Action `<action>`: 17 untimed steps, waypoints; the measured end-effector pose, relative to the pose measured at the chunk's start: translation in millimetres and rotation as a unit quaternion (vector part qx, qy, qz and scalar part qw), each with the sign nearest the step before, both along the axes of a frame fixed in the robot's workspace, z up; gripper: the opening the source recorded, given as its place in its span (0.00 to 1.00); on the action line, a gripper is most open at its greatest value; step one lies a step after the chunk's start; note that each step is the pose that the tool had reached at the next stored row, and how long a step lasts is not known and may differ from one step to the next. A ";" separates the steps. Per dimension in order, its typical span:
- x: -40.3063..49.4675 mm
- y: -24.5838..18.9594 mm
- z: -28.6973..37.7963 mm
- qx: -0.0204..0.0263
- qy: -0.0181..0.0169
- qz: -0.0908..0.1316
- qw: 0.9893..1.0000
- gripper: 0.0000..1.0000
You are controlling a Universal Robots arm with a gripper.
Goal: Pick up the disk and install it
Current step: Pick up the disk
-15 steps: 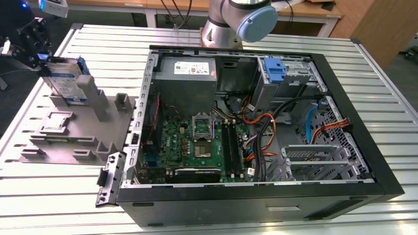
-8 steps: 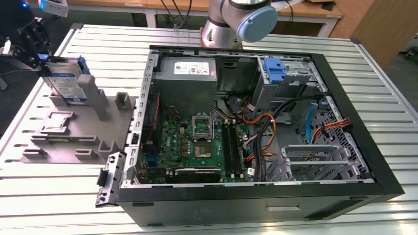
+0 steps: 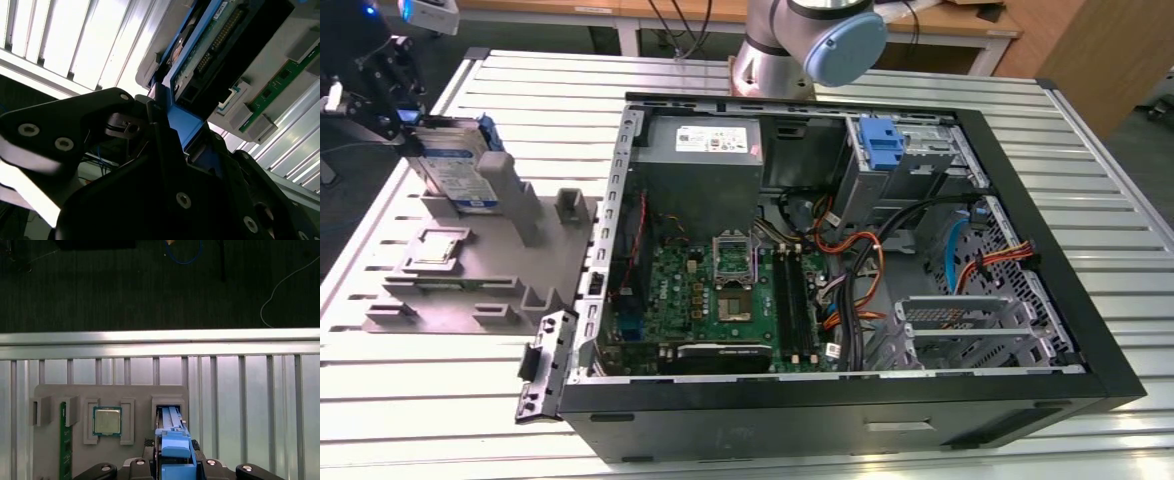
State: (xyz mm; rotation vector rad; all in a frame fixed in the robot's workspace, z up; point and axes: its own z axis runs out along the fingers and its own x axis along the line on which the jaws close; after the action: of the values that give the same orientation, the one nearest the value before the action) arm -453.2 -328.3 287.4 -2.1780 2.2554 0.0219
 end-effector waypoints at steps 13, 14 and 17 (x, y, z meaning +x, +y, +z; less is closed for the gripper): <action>0.0 0.0 0.0 0.000 0.000 -0.007 1.000 0.37; 0.0 0.0 0.0 0.000 0.000 -0.007 1.000 0.37; 0.0 0.0 0.0 0.000 0.000 -0.008 1.000 0.37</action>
State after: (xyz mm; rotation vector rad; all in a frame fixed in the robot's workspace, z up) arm -453.2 -328.3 287.3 -2.1592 2.2732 0.0218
